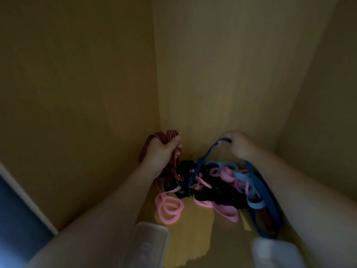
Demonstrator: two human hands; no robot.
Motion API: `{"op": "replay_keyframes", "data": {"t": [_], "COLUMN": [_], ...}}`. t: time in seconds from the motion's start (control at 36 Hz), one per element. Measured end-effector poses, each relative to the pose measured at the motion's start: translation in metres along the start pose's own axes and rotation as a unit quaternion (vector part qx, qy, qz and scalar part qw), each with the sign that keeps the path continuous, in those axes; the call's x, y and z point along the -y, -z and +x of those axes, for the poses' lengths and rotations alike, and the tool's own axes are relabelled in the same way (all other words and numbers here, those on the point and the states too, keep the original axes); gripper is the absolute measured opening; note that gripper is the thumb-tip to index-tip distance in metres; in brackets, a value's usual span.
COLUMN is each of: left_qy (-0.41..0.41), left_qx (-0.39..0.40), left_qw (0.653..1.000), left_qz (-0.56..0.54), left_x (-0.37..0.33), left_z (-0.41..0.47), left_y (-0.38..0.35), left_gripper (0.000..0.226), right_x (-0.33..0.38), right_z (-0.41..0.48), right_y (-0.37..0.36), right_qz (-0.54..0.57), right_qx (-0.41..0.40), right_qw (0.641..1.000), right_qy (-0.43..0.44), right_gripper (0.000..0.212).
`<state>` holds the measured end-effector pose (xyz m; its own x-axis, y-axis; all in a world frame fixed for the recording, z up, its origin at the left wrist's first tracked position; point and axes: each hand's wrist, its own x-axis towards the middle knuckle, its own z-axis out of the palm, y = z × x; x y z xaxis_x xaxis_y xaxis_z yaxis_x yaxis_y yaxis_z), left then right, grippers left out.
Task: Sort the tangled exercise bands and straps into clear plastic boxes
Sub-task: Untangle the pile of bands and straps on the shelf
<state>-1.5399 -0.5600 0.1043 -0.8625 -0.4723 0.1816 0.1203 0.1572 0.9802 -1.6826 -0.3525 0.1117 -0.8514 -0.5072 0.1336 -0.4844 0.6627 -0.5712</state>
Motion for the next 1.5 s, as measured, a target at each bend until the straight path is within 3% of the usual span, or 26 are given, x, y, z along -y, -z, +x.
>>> {"op": "replay_keyframes", "data": {"t": [0.25, 0.36, 0.5, 0.56, 0.61, 0.75, 0.86, 0.89, 0.97, 1.11, 1.22, 1.33, 1.42, 1.5], "left_qy": [-0.003, 0.022, 0.036, 0.037, 0.033, -0.004, 0.015, 0.014, 0.005, 0.011, 0.065, 0.096, 0.102, 0.082], "left_qx": [0.048, 0.065, 0.123, 0.16, 0.177, 0.142, 0.063, 0.046, 0.012, -0.026, 0.003, -0.03, -0.068, -0.074], "left_qw": [0.999, 0.997, 0.988, 0.983, 0.981, 0.99, 0.998, 0.999, 1.0, 1.0, 0.995, 0.995, 0.992, 0.994], "left_qz": [-0.003, -0.021, -0.083, -0.079, -0.071, -0.005, -0.015, -0.009, -0.001, 0.012, 0.079, 0.007, -0.036, -0.022], "left_x": [-0.024, -0.035, -0.047, -0.049, -0.053, -0.055, -0.063, -0.066, -0.075, -0.082, -0.075, -0.078, -0.087, -0.101], "left_z": [0.008, 0.01, 0.007, 0.005, 0.002, 0.006, 0.017, 0.021, 0.028, 0.033, 0.033, 0.038, 0.049, 0.053], "left_y": [-0.027, -0.04, -0.051, -0.052, -0.051, -0.041, -0.028, -0.025, -0.016, -0.011, -0.02, -0.017, -0.004, -0.001], "left_gripper": [0.041, 0.035, 0.049, 0.043, 0.02, 0.038, 0.032, 0.036, 0.042, 0.034, 0.046, 0.043, 0.058, 0.053], "right_x": [0.061, 0.08, 0.094, 0.099, 0.101, 0.096, 0.077, 0.07, 0.05, 0.014, 0.031, 0.065, 0.064, 0.046], "right_z": [-0.017, -0.017, -0.014, -0.013, -0.012, -0.011, -0.008, -0.007, -0.008, -0.012, -0.005, -0.002, -0.002, -0.006], "right_y": [0.084, 0.1, 0.1, 0.097, 0.093, 0.094, 0.104, 0.106, 0.111, 0.118, 0.119, 0.125, 0.133, 0.135], "right_qz": [0.034, 0.019, 0.01, 0.007, 0.0, -0.08, -0.156, -0.155, -0.094, -0.041, 0.018, 0.048, 0.003, -0.073], "right_qx": [-0.106, -0.126, -0.136, -0.133, -0.127, -0.087, -0.022, -0.012, 0.008, 0.013, -0.052, -0.026, 0.035, 0.079], "right_qw": [0.99, 0.985, 0.983, 0.983, 0.983, 0.984, 0.983, 0.985, 0.995, 0.999, 0.998, 0.997, 0.998, 0.994], "right_qy": [0.092, 0.116, 0.124, 0.13, 0.132, 0.134, 0.09, 0.075, 0.034, -0.029, 0.011, 0.061, 0.043, -0.004], "right_gripper": [0.014, 0.02, 0.021, 0.022, 0.024, 0.017, 0.01, 0.006, 0.024, 0.028, 0.031, 0.02, 0.011, 0.017]}}
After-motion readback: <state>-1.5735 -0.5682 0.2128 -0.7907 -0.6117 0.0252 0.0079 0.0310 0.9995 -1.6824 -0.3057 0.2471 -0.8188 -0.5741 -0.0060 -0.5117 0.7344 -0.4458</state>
